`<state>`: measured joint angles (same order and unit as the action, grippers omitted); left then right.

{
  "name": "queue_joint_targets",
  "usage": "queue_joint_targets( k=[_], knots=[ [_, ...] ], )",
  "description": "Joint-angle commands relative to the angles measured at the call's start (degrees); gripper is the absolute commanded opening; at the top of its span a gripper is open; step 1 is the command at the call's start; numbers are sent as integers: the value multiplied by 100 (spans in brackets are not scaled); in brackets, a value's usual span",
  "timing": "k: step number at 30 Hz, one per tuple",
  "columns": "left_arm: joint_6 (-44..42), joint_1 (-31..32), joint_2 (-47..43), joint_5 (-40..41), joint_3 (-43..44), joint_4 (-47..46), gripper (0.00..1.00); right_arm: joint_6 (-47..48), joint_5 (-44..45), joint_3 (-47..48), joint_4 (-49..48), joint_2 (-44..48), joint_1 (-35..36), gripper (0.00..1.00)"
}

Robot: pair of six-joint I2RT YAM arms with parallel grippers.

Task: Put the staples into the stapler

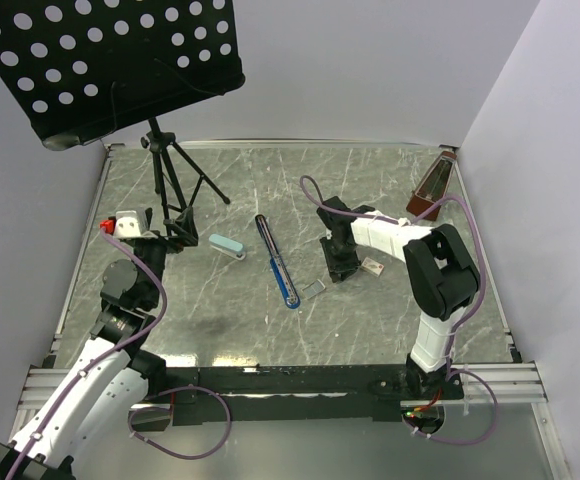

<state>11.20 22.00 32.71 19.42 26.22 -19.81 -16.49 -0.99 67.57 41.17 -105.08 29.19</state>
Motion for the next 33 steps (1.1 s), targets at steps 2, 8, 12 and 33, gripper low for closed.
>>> queue_joint_targets(
  k=[2, 8, 12, 33],
  knots=[
    [-65, 33, -54, 44, -29, -260, 99, 32, 64, 248, 14, -109, -45, 35],
    [-74, 33, -63, -26, -38, -260, 99, 85, 56, 362, -39, -136, -45, 33],
    [-83, 41, -72, -35, -46, -269, 99, 85, 29, 397, -39, -171, -45, 33],
    [-48, 85, -195, -43, -38, -242, 99, 93, 91, 283, 102, 206, -19, 16]
  ],
)
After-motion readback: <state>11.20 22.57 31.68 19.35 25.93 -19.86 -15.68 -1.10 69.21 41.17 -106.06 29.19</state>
